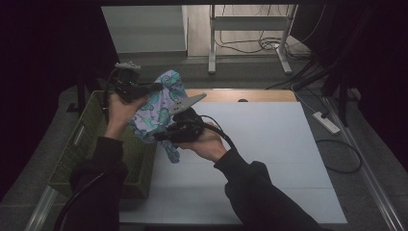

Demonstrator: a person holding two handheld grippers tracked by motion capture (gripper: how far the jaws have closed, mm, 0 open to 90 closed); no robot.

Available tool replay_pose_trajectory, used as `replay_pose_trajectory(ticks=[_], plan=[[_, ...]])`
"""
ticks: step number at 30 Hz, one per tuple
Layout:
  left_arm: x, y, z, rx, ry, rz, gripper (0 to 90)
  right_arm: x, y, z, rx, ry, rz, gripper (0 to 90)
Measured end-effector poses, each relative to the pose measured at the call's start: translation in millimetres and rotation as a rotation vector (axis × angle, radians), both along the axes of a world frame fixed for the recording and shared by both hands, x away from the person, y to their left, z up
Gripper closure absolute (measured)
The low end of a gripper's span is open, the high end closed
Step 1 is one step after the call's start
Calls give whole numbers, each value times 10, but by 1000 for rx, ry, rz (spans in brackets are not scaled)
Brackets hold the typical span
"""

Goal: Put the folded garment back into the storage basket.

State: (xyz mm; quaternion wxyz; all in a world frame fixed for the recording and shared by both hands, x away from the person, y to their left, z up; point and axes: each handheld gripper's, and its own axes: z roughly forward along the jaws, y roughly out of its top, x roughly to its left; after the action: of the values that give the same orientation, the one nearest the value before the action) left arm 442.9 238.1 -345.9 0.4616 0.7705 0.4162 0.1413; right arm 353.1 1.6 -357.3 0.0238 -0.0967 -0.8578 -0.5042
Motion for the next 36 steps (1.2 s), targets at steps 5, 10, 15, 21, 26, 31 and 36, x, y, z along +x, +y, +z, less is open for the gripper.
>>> replay_pose_trajectory(ticks=[5, 10, 15, 21, 26, 31, 36], plan=[[-68, 254, 57, -10, -3, 32, 823, -12, 210, 52, 1, -15, 21, 821], [-129, 470, 87, -16, -3, 54, 823, -36, 429, 85, -11, -28, 45, 821], [-189, 679, 91, -14, 1, 75, 823, -56, 650, 88, -27, -37, 70, 821], [-250, 916, 53, -15, 9, 104, 823, -85, 901, 41, -47, -49, 90, 821], [-286, 1096, -11, -16, 21, 125, 823, -103, 1085, -25, -60, -56, 99, 821], [-285, 1198, -135, -15, 36, 140, 823, -108, 1226, -143, -79, -61, 102, 821], [-240, 1230, -346, -8, 59, 149, 823, -84, 1309, -320, -108, -60, 94, 820]])
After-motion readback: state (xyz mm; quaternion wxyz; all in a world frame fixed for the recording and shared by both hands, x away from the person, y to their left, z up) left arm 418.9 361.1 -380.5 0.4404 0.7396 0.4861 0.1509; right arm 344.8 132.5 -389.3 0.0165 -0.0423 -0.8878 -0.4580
